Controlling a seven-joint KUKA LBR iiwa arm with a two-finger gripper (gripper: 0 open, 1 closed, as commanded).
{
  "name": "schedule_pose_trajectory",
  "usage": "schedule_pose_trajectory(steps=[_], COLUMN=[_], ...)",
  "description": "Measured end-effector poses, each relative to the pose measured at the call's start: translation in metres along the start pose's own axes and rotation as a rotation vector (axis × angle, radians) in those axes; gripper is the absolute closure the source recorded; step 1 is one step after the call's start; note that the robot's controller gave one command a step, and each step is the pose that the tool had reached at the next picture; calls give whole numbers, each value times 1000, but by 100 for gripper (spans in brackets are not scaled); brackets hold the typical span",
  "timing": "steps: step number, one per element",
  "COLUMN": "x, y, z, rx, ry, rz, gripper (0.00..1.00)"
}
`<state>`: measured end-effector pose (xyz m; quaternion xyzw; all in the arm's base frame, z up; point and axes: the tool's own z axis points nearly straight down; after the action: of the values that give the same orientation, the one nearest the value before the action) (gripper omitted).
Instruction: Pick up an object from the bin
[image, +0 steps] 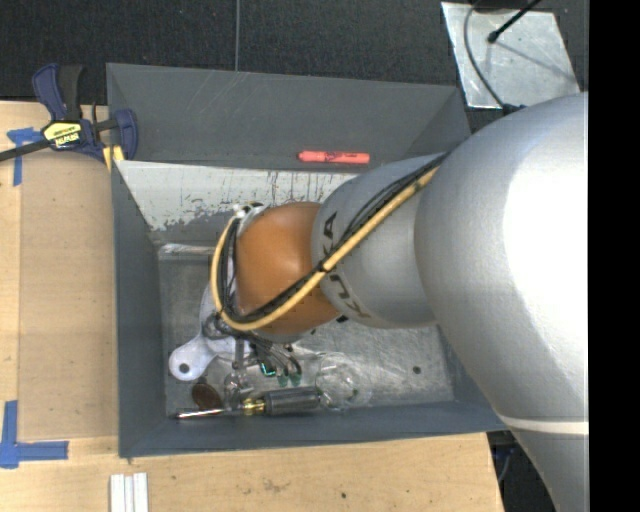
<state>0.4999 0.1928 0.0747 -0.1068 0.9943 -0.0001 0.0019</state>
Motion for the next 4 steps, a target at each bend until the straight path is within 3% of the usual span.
schedule_pose_trajectory(steps=[1,2,3,4], x=[0,-1,-4,-20], y=[0,29,49,42], z=[0,0,1,-5], rx=[0,3,-1,11], ry=[0,-10,-3,0], rz=[0,-31,64,-402], gripper=[0,0,0,100])
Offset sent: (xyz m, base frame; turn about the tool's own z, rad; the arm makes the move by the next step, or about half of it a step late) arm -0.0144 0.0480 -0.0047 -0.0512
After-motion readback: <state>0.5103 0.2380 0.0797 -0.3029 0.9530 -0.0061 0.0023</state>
